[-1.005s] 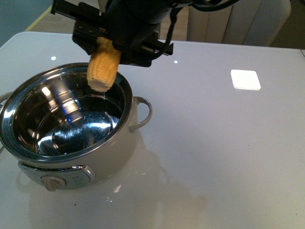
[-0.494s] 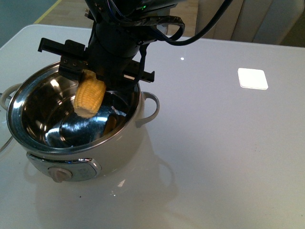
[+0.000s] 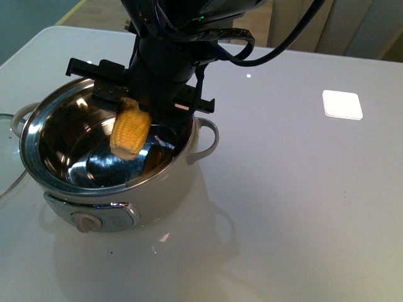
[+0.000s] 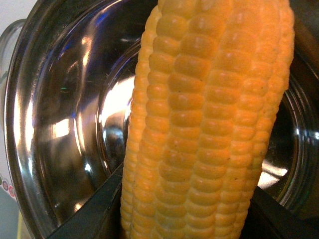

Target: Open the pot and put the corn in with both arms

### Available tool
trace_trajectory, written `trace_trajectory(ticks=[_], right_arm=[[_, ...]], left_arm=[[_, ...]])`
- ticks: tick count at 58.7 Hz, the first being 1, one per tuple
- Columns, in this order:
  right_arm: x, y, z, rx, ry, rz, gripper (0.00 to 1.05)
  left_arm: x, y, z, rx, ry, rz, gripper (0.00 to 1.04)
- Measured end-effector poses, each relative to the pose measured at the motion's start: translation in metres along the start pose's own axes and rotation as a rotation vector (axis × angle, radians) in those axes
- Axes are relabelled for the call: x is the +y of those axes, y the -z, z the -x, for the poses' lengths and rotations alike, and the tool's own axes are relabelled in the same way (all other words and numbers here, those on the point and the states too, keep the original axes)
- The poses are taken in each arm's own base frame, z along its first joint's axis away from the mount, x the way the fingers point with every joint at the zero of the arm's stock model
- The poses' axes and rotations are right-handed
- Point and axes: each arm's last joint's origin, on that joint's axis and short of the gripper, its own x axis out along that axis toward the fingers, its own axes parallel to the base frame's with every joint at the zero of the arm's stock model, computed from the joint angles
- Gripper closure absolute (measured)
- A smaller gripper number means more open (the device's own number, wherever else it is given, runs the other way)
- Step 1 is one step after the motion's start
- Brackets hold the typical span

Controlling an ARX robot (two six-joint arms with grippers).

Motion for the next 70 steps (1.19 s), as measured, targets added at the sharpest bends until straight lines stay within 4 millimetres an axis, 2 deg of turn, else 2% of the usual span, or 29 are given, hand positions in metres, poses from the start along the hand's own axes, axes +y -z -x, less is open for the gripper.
trace_trajectory(ticks=[10, 21, 28, 40, 48, 55, 65, 70], right_arm=[[0.000, 0.000, 0.000, 0.001, -0.002, -0.003, 0.09], [-0.003, 0.004, 0.002, -0.003, -0.028, -0.032, 0.10], [-0.006, 0.004, 0.018, -0.036, -0.069, -0.073, 0.10], [-0.022, -0.023, 0.089, -0.205, -0.168, -0.168, 0.10], [-0.046, -0.031, 0.141, -0.320, -0.192, -0.212, 0.09], [-0.071, -0.024, 0.176, -0.370, -0.182, -0.240, 0.09], [-0.126, -0.001, 0.229, -0.440, -0.108, -0.288, 0.09], [-0.154, 0.014, 0.259, -0.497, -0.002, -0.291, 0.09]], left_arm=[[0.000, 0.000, 0.000, 0.000, 0.000, 0.000, 0.07], [0.000, 0.000, 0.000, 0.000, 0.000, 0.000, 0.07], [0.000, 0.000, 0.000, 0.000, 0.000, 0.000, 0.07], [0.000, 0.000, 0.000, 0.000, 0.000, 0.000, 0.07], [0.000, 0.000, 0.000, 0.000, 0.000, 0.000, 0.07], [0.000, 0.000, 0.000, 0.000, 0.000, 0.000, 0.07], [0.000, 0.000, 0.000, 0.000, 0.000, 0.000, 0.07], [0.000, 0.000, 0.000, 0.000, 0.000, 0.000, 0.07]])
